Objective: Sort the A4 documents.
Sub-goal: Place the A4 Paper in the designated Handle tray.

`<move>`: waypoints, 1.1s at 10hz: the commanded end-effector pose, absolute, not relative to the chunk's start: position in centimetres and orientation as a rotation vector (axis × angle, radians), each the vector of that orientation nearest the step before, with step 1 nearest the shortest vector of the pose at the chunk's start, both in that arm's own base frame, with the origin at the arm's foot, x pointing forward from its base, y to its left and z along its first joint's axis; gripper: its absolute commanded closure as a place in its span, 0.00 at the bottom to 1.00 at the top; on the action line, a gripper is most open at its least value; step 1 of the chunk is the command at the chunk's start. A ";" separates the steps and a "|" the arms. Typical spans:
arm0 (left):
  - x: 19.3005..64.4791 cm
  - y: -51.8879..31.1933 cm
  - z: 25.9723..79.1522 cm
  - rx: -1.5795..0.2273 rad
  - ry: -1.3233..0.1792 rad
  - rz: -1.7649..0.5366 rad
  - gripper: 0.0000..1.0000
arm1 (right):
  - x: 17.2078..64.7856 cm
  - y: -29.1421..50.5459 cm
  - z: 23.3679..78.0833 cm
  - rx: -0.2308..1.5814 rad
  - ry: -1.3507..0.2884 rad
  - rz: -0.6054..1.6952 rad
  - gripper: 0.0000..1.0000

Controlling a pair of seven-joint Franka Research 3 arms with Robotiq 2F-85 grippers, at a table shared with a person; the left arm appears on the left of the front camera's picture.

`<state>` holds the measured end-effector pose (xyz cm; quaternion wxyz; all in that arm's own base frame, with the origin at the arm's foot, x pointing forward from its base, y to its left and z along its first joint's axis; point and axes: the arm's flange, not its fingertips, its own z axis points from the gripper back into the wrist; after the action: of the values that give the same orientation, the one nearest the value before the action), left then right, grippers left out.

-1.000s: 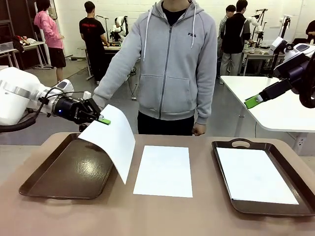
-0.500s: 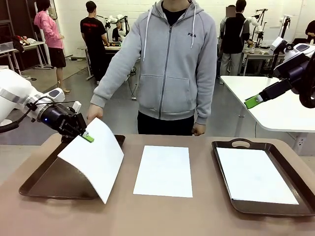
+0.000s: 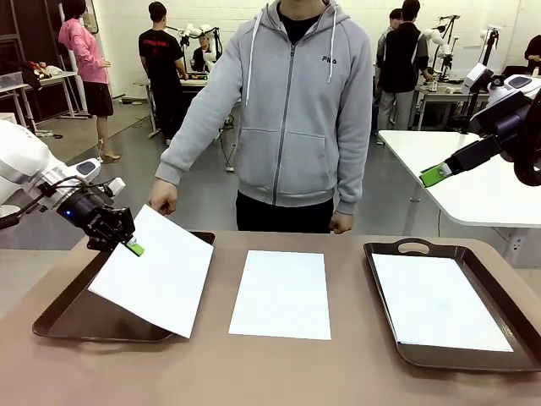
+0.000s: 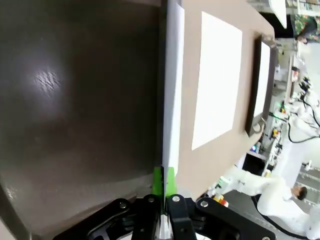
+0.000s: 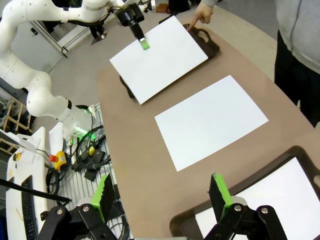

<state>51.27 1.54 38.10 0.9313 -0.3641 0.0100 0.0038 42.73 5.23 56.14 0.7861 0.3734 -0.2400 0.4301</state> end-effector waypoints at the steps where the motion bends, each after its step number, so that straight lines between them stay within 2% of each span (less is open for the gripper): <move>1: 51.3 1.8 37.8 -0.696 0.003 0.035 0.99 | 42.8 5.3 56.1 0.813 -0.524 0.936 0.01; 7: 52.7 4.3 37.2 -0.536 0.082 0.071 0.99 | 42.8 5.3 56.1 0.813 -0.524 0.936 0.01; 11: 54.1 3.7 37.0 -0.482 0.042 0.022 0.99 | 42.8 5.3 56.1 0.813 -0.524 0.936 0.01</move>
<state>53.48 3.94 37.22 0.9659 -0.2574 0.0235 0.0156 42.74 5.23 56.14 0.7861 0.3734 -0.2400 0.4301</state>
